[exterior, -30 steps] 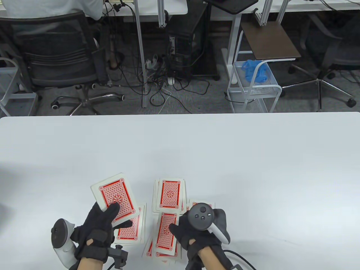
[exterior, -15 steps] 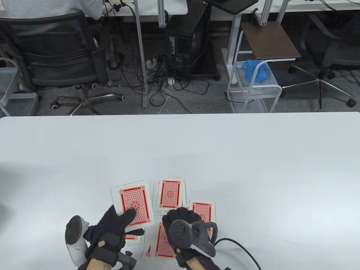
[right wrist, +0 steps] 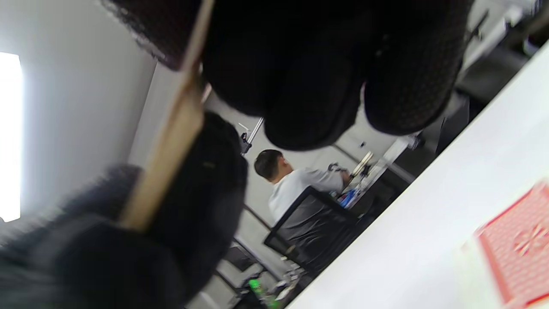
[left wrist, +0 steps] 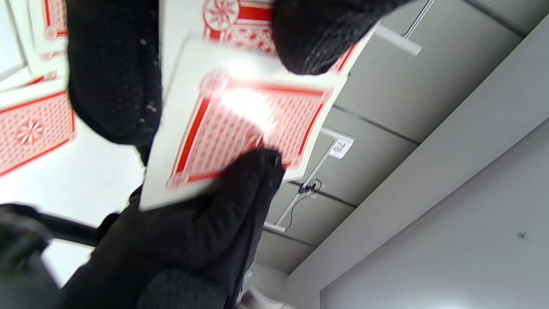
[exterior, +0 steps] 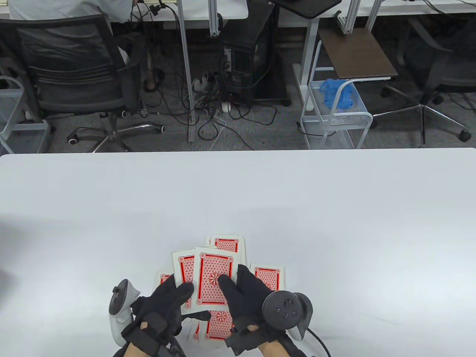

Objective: Four-player card dealing with fan arrangement

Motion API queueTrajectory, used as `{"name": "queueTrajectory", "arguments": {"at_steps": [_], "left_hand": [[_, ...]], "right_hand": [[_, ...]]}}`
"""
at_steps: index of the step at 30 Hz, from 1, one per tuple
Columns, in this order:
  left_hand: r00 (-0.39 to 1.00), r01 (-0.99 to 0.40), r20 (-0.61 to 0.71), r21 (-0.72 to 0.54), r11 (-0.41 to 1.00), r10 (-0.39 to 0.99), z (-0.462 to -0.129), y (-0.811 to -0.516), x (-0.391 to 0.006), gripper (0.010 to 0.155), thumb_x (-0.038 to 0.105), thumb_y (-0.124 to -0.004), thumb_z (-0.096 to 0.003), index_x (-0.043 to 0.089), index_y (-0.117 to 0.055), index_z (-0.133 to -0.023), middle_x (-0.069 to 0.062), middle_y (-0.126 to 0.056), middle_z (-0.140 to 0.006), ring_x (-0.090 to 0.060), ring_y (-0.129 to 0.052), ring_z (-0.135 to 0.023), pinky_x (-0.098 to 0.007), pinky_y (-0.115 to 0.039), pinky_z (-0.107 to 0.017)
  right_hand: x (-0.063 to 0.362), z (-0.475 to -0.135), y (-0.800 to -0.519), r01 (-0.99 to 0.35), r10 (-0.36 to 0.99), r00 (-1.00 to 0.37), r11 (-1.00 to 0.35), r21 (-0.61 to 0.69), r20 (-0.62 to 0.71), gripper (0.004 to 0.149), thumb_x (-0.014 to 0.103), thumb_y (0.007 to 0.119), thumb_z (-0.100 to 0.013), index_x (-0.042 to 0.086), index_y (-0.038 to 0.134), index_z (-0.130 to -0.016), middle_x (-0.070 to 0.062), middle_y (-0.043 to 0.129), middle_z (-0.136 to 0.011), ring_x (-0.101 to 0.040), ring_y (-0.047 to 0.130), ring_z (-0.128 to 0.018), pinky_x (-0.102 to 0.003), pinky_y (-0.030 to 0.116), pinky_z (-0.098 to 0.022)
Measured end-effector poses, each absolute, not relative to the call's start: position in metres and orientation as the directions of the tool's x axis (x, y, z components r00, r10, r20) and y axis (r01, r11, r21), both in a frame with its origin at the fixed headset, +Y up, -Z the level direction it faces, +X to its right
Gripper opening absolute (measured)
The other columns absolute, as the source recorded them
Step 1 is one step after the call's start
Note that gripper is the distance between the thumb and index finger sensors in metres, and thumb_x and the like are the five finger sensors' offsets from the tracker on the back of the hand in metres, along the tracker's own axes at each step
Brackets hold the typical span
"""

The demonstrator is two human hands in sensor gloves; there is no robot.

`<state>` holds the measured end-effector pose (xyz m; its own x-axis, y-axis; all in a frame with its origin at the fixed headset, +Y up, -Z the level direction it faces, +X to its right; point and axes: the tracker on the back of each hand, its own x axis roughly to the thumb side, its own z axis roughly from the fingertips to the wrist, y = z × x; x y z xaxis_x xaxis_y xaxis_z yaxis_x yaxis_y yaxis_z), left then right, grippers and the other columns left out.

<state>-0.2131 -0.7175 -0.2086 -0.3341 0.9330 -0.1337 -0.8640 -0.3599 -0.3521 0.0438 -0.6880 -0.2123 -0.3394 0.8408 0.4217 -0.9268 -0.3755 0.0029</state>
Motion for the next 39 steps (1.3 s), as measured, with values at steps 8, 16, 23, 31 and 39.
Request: {"name": "queueTrajectory", "arguments": {"at_steps": [8, 16, 23, 31, 39], "left_hand": [[-0.156, -0.986, 0.061, 0.051, -0.159, 0.986, -0.2, -0.689, -0.293, 0.05, 0.035, -0.086, -0.0517, 0.019, -0.08, -0.098, -0.003, -0.102, -0.091, -0.033, -0.114, -0.071, -0.043, -0.103, -0.036], [-0.186, -0.96, 0.09, 0.194, -0.2, 0.978, -0.191, -0.684, -0.322, 0.047, 0.036, -0.091, -0.0482, 0.022, -0.087, -0.093, 0.0, -0.107, -0.084, -0.031, -0.116, -0.065, -0.044, -0.103, -0.032], [-0.181, -0.947, 0.047, 0.261, -0.188, 0.982, -0.19, -0.689, -0.333, 0.046, 0.036, -0.094, -0.0459, 0.021, -0.089, -0.09, 0.0, -0.109, -0.08, -0.031, -0.117, -0.061, -0.043, -0.102, -0.029], [-0.12, -0.985, -0.068, 0.129, -0.111, 0.99, -0.199, -0.704, -0.292, 0.047, 0.037, -0.093, -0.0477, 0.025, -0.087, -0.092, 0.003, -0.107, -0.084, -0.03, -0.117, -0.062, -0.041, -0.103, -0.03], [-0.211, -0.977, -0.082, -0.028, -0.214, 0.974, -0.206, -0.713, -0.254, 0.048, 0.039, -0.1, -0.0442, 0.027, -0.088, -0.09, 0.006, -0.109, -0.08, -0.027, -0.118, -0.059, -0.038, -0.104, -0.027]], "right_hand": [[0.023, -0.228, -0.711, -0.872, 0.847, -0.476, -0.489, -0.005, 0.236, 0.039, 0.035, 0.062, -0.063, 0.007, 0.088, -0.068, -0.026, 0.078, -0.088, -0.058, 0.069, -0.084, -0.076, 0.06, -0.057], [-0.09, -0.263, -0.733, -0.508, 0.556, -0.822, -0.814, 0.281, 0.122, 0.042, 0.036, 0.08, -0.059, 0.002, 0.089, -0.082, -0.034, 0.063, -0.1, -0.065, 0.053, -0.091, -0.081, 0.049, -0.06], [-0.122, -0.269, -0.76, 0.026, 0.008, -0.987, -0.978, 0.205, 0.163, 0.045, 0.047, 0.084, -0.055, 0.006, 0.087, -0.075, -0.032, 0.065, -0.098, -0.065, 0.055, -0.091, -0.082, 0.048, -0.061], [-0.06, -0.259, -0.69, -0.839, 0.819, -0.519, -0.542, 0.037, 0.245, 0.053, 0.039, 0.054, -0.062, 0.006, 0.079, -0.096, -0.019, 0.097, -0.079, -0.036, 0.106, -0.048, -0.061, 0.086, -0.038], [-0.027, -0.221, -0.677, -0.713, 0.573, -0.667, -0.675, -0.187, 0.476, 0.055, 0.055, 0.074, -0.055, 0.011, 0.071, -0.088, -0.002, 0.085, -0.066, -0.023, 0.098, -0.049, -0.055, 0.086, -0.044]]}}
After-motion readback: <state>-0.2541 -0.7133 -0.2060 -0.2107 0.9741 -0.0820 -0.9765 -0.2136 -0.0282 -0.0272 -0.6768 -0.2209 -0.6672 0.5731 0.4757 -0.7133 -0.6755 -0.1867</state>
